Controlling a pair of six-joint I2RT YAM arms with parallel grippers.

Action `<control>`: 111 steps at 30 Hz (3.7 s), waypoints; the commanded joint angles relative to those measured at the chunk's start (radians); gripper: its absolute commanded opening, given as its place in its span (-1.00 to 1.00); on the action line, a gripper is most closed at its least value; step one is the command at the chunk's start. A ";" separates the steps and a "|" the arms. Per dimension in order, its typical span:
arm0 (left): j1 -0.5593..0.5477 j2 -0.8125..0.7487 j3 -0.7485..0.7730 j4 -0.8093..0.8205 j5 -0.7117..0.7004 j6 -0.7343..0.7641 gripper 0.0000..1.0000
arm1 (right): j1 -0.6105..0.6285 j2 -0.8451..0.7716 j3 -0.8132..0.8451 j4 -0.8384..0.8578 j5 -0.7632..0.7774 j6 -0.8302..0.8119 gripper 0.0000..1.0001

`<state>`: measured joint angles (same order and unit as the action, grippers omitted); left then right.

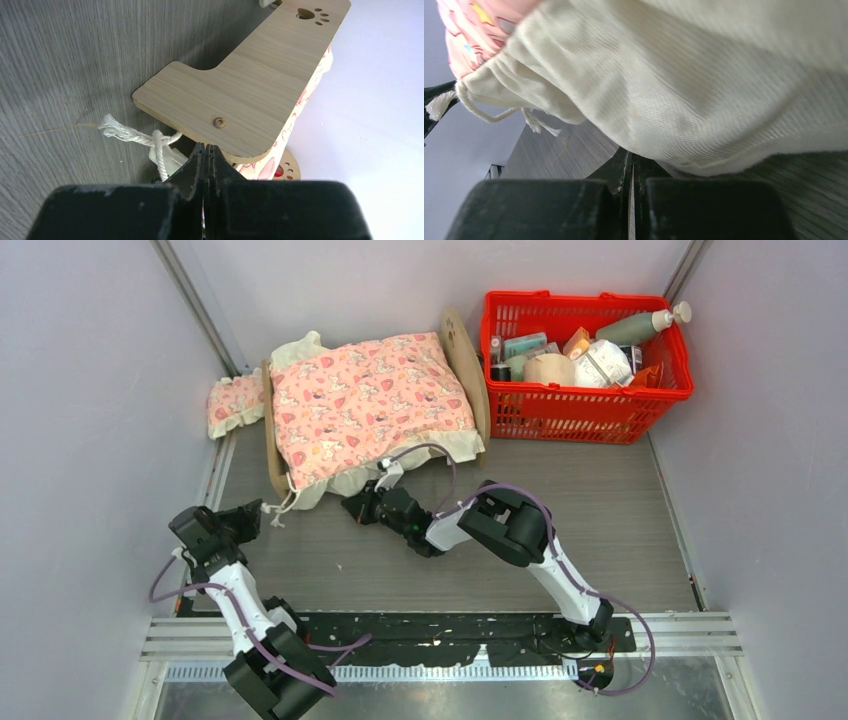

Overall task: Set up the pet bed
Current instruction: Tie the ropes to the bed frame.

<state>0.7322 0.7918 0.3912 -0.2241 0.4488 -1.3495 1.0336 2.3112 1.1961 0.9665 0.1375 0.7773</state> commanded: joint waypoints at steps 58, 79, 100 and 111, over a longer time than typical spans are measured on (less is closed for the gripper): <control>-0.152 0.001 0.013 0.060 -0.128 0.069 -1.00 | -0.058 -0.809 -0.331 -0.614 0.232 -0.099 0.28; -0.173 0.008 0.015 0.064 -0.074 0.067 -1.00 | -0.084 -0.365 -0.180 -0.040 0.384 0.172 0.91; -0.174 -0.038 0.008 0.027 -0.077 0.065 -1.00 | -0.098 -0.102 -0.101 0.523 0.285 0.074 0.99; -0.244 -0.141 0.002 -0.042 -0.134 0.069 -1.00 | -0.123 -0.289 -0.414 0.653 0.219 -0.187 0.91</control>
<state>0.5331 0.6991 0.3897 -0.2367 0.3428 -1.2781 0.9237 2.1605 0.8745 1.4376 0.3397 0.7017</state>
